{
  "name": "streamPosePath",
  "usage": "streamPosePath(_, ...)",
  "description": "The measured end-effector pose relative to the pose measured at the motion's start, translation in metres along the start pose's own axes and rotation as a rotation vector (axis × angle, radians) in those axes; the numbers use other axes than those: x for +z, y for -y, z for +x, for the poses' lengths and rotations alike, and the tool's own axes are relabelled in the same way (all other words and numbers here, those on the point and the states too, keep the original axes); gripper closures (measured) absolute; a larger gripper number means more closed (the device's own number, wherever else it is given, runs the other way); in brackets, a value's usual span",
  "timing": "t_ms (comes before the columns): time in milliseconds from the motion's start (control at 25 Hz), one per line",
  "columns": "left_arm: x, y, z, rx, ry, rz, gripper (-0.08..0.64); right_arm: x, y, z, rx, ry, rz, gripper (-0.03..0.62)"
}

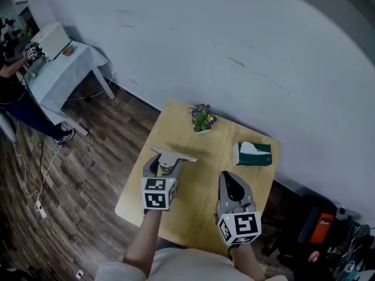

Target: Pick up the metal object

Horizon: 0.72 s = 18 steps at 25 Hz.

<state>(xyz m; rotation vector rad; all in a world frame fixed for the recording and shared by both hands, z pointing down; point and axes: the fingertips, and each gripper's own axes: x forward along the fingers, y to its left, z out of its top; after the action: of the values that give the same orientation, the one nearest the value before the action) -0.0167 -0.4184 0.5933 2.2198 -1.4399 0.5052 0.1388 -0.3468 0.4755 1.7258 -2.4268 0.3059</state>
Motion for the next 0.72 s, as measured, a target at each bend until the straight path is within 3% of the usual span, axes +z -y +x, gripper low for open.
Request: streamPosePath(720, 0.055, 0.027, -0.093, -0.010, 0.207, 0.049, 0.255, 0.026, -0.019, -0.028, 0.033, 0.070, -0.052, 0.591)
